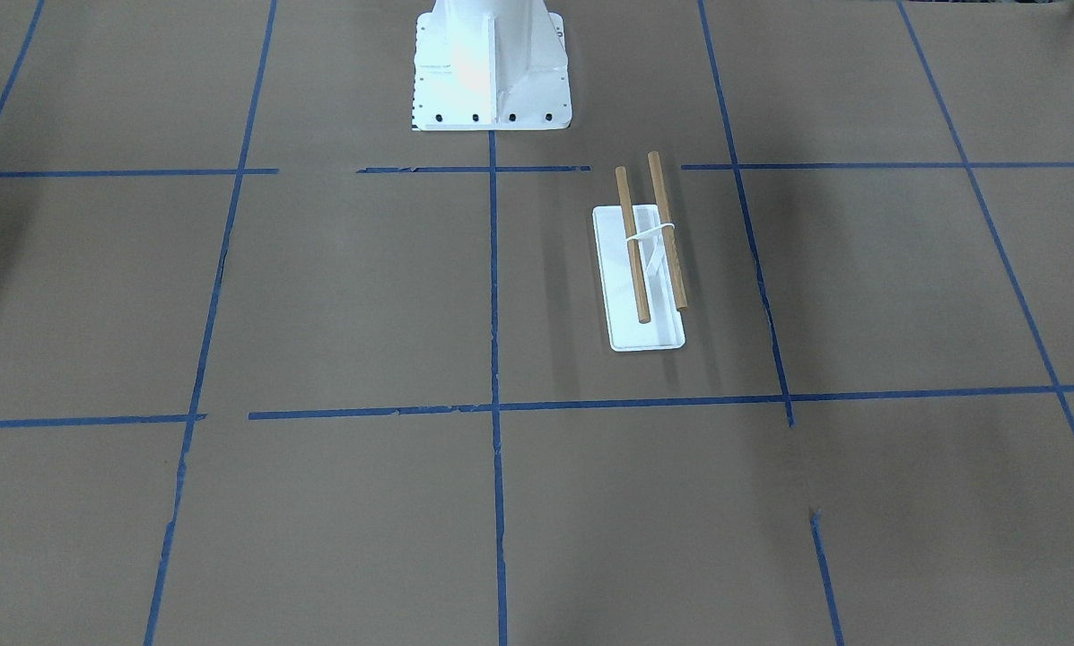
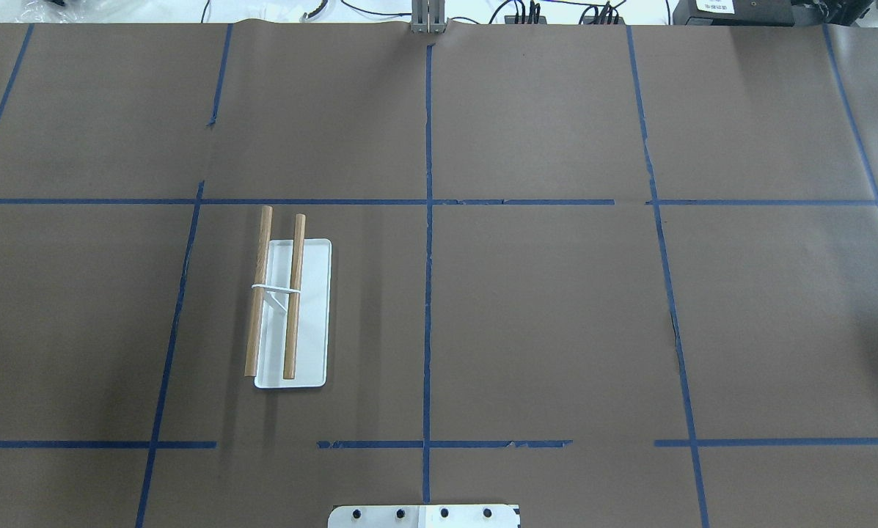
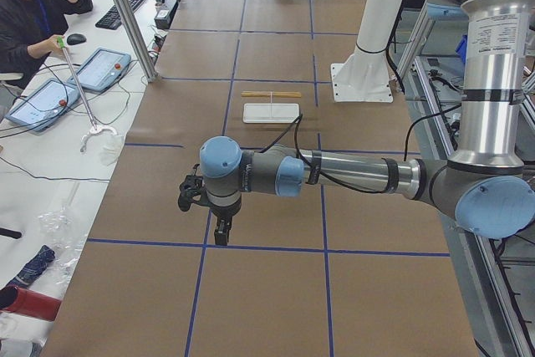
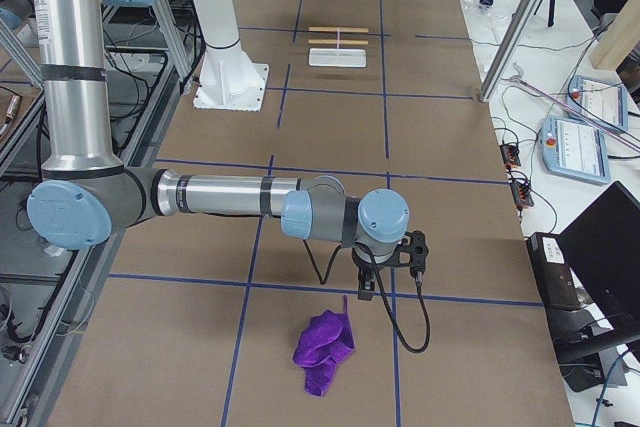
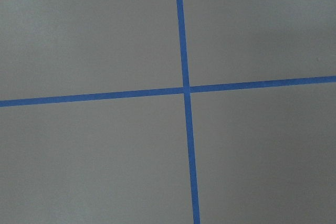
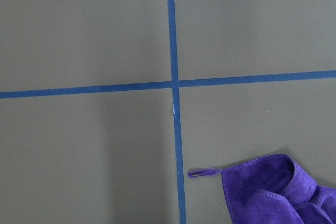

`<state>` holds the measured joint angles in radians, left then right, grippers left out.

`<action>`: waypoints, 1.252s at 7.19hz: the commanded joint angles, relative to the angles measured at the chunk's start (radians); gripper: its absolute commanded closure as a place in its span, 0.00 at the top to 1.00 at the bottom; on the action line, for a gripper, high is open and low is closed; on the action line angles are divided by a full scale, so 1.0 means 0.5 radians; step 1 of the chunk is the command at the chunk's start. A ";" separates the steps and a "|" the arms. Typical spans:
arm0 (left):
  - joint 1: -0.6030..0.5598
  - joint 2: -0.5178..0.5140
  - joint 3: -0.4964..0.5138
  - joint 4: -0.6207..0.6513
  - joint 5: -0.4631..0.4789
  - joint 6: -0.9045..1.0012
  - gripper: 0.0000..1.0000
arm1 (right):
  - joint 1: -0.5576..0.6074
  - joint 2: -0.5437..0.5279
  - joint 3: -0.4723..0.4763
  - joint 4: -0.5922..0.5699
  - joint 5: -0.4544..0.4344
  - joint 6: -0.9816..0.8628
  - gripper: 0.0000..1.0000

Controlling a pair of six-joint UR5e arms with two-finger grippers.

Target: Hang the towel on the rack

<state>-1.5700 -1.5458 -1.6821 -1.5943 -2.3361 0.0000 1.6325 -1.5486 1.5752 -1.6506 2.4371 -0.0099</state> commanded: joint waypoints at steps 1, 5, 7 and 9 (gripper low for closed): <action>0.001 -0.001 -0.001 -0.017 0.000 0.003 1.00 | -0.001 0.014 0.009 0.000 -0.002 0.001 1.00; 0.066 -0.019 -0.020 -0.250 -0.009 -0.080 1.00 | -0.007 0.027 -0.036 0.003 0.001 -0.011 1.00; 0.069 -0.019 -0.020 -0.257 -0.013 -0.080 1.00 | -0.055 -0.178 -0.073 0.401 -0.224 -0.026 1.00; 0.069 -0.019 -0.020 -0.260 -0.016 -0.080 1.00 | -0.175 -0.354 -0.287 1.050 -0.346 0.001 1.00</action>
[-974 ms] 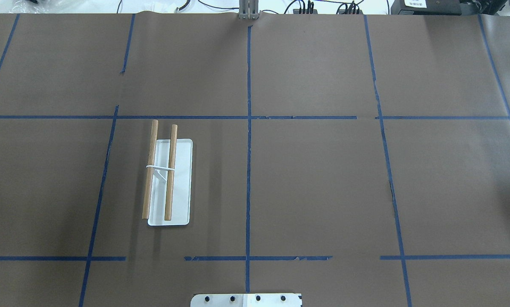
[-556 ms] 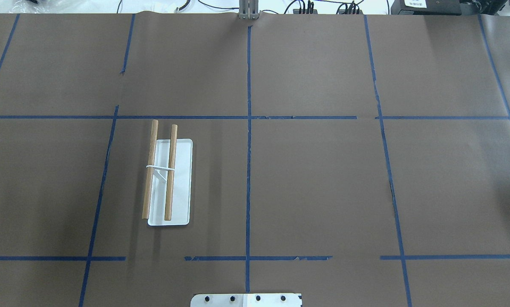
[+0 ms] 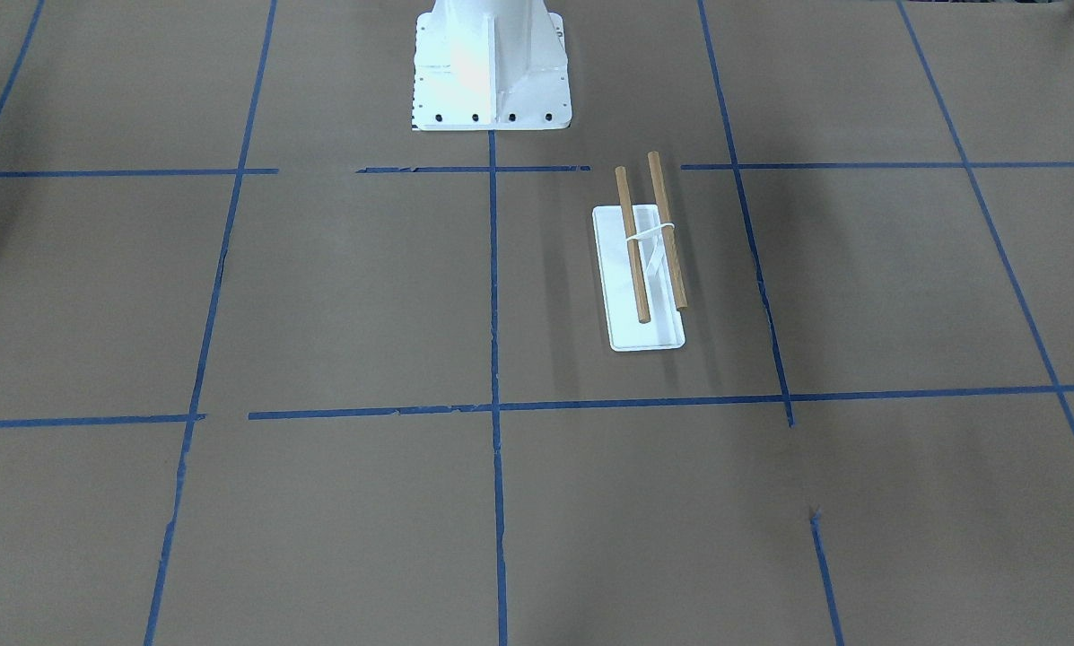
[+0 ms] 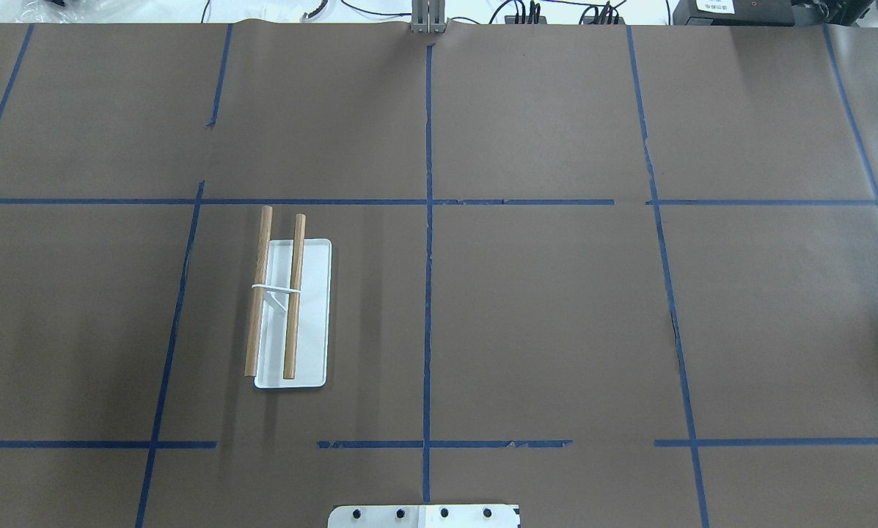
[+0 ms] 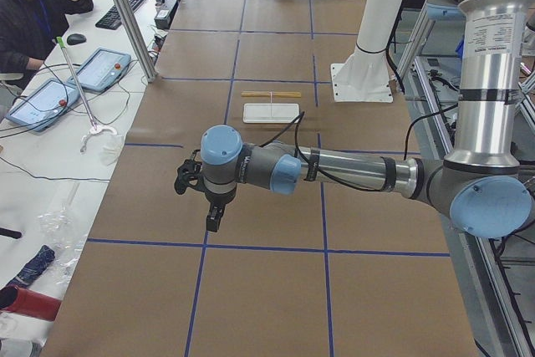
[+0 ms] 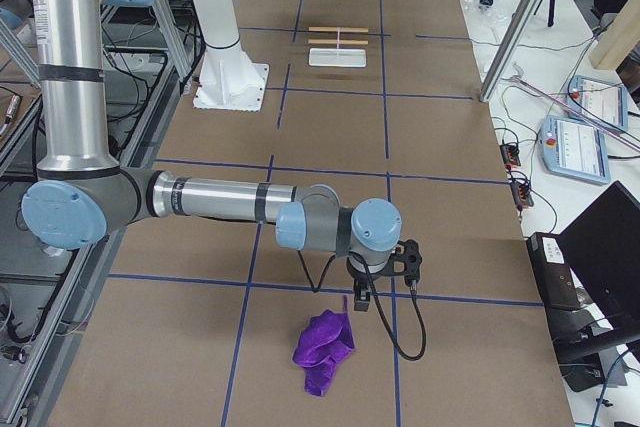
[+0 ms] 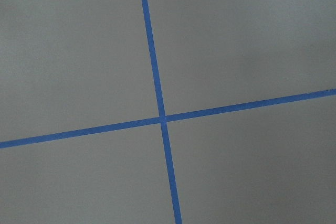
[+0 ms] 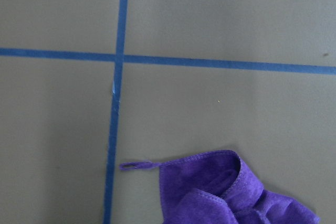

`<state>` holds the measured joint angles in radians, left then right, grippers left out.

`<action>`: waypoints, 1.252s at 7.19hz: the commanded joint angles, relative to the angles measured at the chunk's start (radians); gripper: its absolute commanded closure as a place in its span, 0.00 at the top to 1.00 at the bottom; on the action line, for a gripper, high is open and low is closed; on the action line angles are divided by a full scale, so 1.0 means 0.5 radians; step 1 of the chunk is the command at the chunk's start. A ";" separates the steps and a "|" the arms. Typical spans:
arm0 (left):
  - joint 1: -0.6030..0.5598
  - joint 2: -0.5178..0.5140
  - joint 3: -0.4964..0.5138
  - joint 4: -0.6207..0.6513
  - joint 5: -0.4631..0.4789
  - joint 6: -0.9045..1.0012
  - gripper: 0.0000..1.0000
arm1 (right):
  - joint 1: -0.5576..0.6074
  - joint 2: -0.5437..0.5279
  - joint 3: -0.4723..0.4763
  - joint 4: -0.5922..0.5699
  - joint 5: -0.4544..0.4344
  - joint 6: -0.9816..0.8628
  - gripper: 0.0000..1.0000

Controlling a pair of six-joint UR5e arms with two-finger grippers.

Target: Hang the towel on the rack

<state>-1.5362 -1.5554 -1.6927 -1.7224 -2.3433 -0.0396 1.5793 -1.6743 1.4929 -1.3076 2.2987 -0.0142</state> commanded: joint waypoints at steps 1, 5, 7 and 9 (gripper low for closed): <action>0.001 0.000 0.001 -0.004 -0.001 -0.001 1.00 | -0.145 -0.151 -0.160 0.442 -0.078 -0.005 1.00; 0.001 0.000 -0.002 -0.007 -0.001 -0.001 1.00 | -0.416 -0.176 -0.310 0.621 -0.164 -0.011 1.00; 0.001 -0.003 -0.002 -0.010 -0.001 -0.001 1.00 | -0.431 -0.167 -0.350 0.621 -0.271 -0.018 1.00; 0.001 -0.003 -0.002 -0.013 -0.001 0.002 1.00 | -0.431 -0.161 -0.418 0.630 -0.311 -0.018 0.66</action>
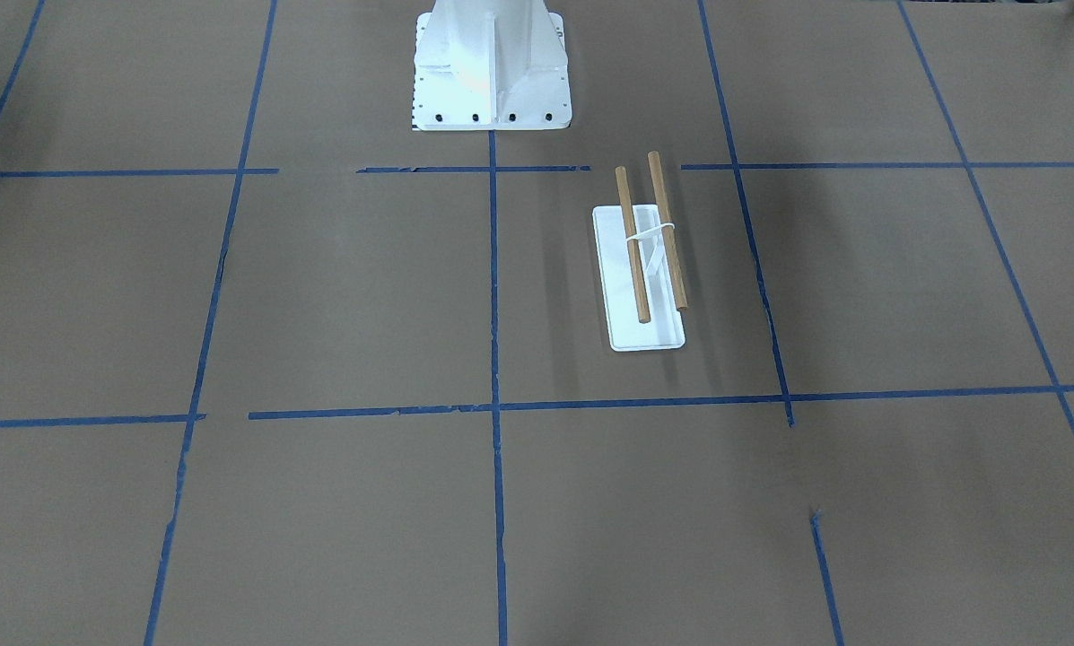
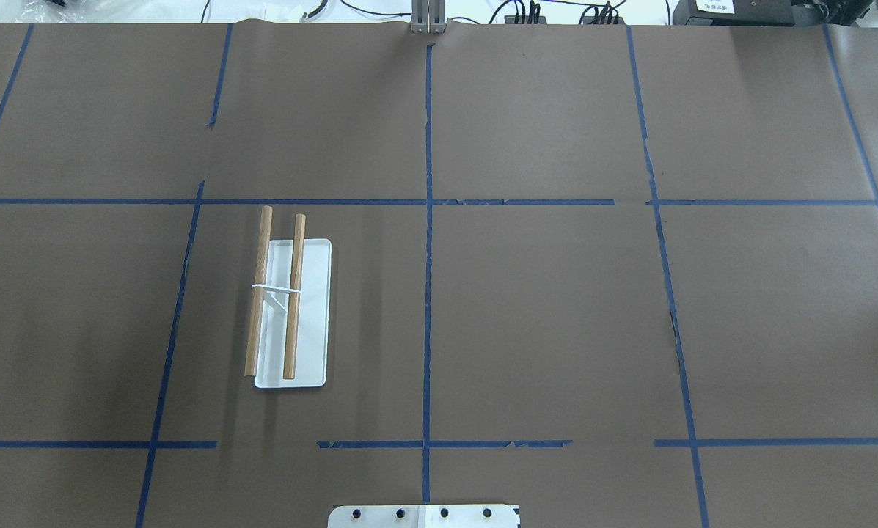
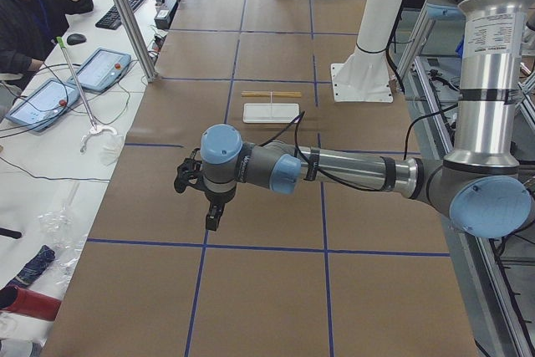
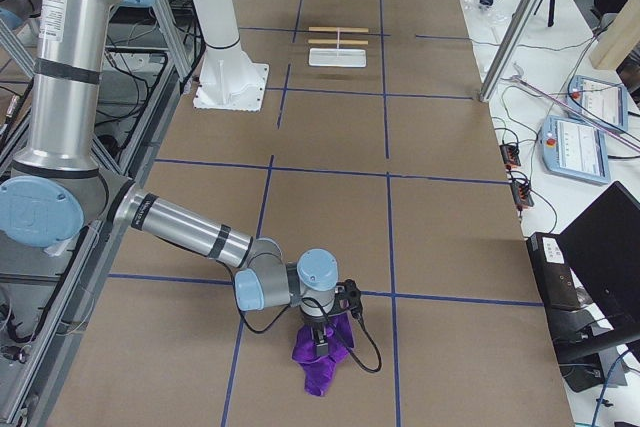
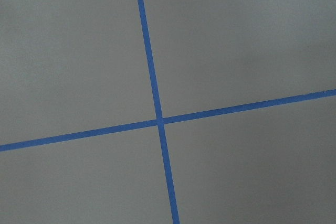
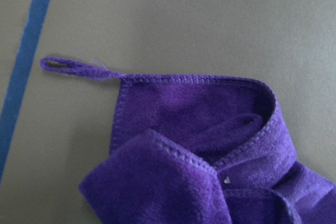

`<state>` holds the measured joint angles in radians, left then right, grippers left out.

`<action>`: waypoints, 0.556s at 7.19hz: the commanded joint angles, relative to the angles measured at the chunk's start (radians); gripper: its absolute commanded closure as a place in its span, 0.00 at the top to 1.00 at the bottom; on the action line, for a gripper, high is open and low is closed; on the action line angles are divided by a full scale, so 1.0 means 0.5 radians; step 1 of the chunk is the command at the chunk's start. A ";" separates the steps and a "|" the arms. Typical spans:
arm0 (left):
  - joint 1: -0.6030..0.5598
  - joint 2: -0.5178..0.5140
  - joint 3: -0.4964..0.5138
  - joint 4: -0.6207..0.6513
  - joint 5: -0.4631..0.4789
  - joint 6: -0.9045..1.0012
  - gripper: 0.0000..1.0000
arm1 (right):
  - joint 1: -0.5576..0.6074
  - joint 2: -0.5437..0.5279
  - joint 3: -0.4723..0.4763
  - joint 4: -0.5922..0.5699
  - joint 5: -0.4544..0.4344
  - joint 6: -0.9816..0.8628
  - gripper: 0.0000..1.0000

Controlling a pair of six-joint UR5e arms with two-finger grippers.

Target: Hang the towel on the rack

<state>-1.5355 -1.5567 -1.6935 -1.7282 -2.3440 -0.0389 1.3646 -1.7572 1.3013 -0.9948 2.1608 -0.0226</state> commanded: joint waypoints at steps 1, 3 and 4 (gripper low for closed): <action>0.000 -0.001 0.000 -0.001 0.000 0.001 1.00 | -0.002 0.011 -0.029 0.014 -0.039 -0.013 0.01; 0.000 -0.001 -0.003 -0.001 -0.003 -0.002 1.00 | 0.001 0.014 -0.001 0.072 -0.030 -0.013 0.00; 0.000 -0.004 -0.003 -0.001 0.000 -0.002 1.00 | 0.007 0.032 0.060 0.072 0.007 -0.019 0.00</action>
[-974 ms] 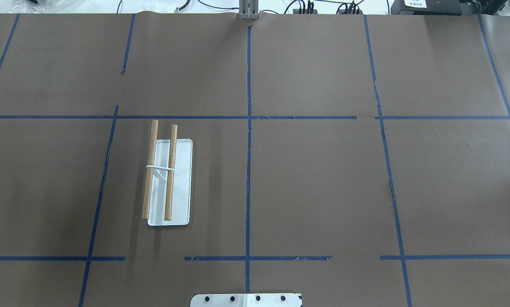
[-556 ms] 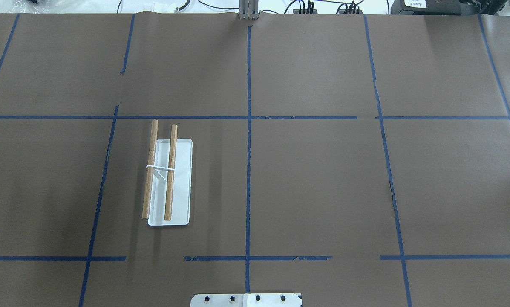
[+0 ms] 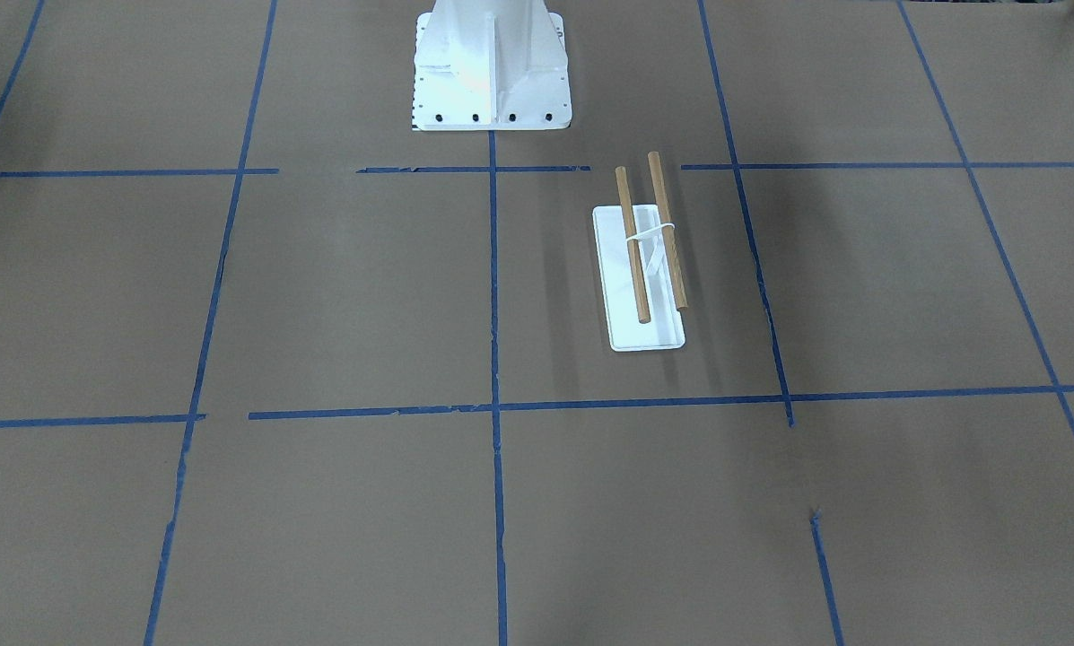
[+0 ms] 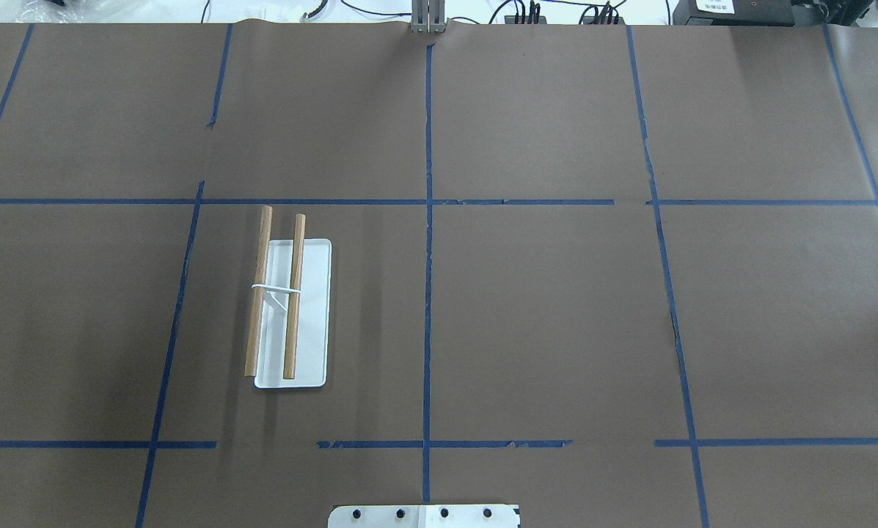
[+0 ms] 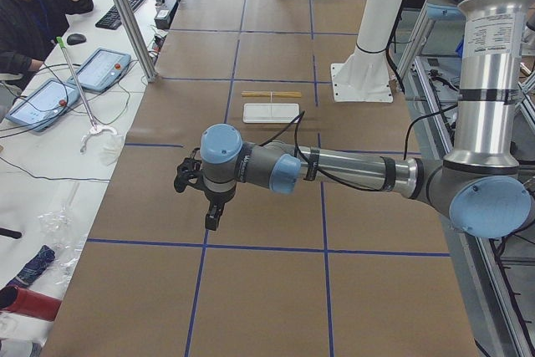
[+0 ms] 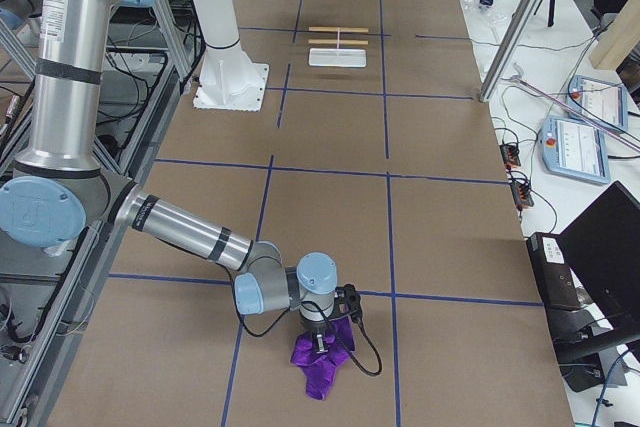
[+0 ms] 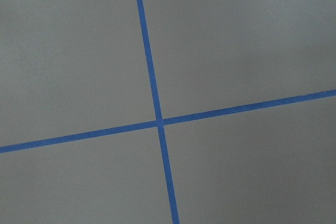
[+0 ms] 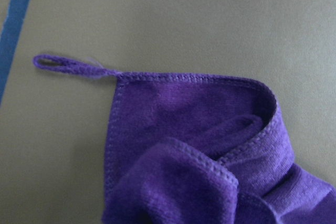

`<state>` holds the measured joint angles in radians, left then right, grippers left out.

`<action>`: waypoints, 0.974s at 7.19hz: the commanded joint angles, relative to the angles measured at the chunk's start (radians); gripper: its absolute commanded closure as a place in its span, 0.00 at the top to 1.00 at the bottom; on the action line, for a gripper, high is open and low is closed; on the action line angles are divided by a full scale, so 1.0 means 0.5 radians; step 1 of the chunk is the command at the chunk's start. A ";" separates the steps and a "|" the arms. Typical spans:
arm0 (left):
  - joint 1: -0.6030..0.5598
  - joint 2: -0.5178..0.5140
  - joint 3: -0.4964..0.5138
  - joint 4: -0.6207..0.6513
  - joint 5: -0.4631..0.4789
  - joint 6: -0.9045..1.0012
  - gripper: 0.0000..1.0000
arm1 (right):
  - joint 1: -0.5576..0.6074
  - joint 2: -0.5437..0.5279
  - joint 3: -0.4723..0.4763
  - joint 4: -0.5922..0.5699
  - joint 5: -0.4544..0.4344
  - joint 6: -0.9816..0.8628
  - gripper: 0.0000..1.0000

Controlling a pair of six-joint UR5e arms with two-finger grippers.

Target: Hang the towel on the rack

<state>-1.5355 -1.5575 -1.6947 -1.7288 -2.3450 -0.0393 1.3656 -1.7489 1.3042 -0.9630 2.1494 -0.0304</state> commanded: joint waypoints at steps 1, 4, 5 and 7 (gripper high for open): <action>0.000 -0.002 -0.001 0.000 -0.001 -0.001 1.00 | 0.045 -0.003 0.179 0.006 0.143 -0.004 0.00; 0.009 -0.048 -0.004 0.000 -0.001 -0.059 1.00 | 0.453 0.031 0.547 -0.159 0.777 0.060 0.00; 0.043 -0.072 -0.004 0.003 -0.001 -0.108 1.00 | 0.493 0.146 0.831 -0.491 0.876 0.249 0.00; 0.095 -0.137 -0.010 -0.003 -0.004 -0.255 1.00 | 0.475 0.352 1.109 -0.688 0.895 0.684 0.00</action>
<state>-1.5086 -1.6020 -1.6976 -1.7287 -2.3458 -0.1103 1.6046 -1.6395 1.7801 -1.2527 2.5816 0.1750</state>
